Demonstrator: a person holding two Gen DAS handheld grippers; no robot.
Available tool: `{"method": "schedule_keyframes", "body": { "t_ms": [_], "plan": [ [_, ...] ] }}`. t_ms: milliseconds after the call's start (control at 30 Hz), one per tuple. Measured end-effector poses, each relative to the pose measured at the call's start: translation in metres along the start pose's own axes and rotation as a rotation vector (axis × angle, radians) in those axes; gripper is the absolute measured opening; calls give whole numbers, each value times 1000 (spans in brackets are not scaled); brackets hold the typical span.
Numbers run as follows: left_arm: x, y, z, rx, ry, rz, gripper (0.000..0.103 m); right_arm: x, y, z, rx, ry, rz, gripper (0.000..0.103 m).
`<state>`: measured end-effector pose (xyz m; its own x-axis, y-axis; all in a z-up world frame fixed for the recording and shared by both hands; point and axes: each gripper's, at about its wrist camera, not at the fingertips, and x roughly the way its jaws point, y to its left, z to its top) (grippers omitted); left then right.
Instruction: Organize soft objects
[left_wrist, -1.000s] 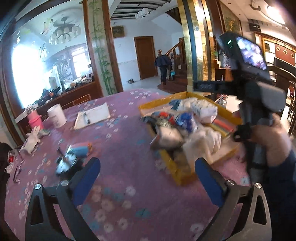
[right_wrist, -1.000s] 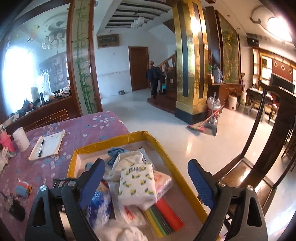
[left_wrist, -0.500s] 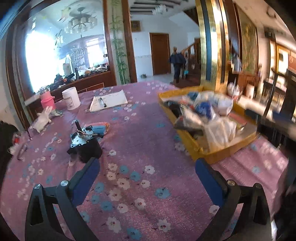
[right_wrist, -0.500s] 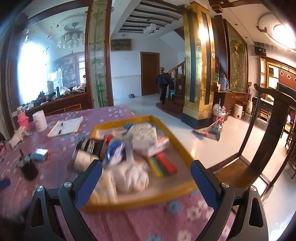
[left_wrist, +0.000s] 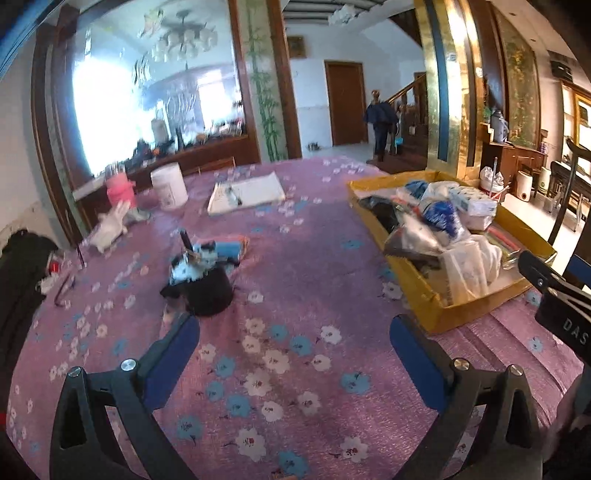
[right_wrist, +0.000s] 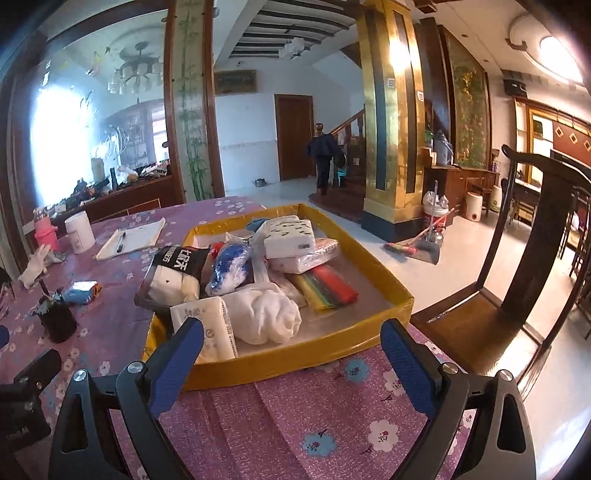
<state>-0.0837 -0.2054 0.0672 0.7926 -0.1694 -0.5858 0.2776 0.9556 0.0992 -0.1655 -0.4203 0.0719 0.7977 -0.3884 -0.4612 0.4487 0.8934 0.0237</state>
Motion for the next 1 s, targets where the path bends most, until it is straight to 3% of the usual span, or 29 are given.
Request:
{"method": "schedule_keyframes", "body": {
  "t_ms": [133, 1000],
  "plan": [
    [1, 6, 0, -28, 15, 1, 102, 0, 1, 0, -7, -5, 3, 98],
    [0, -11, -3, 56, 10, 64, 102, -1, -3, -1, 17, -2, 15, 98]
  ]
}}
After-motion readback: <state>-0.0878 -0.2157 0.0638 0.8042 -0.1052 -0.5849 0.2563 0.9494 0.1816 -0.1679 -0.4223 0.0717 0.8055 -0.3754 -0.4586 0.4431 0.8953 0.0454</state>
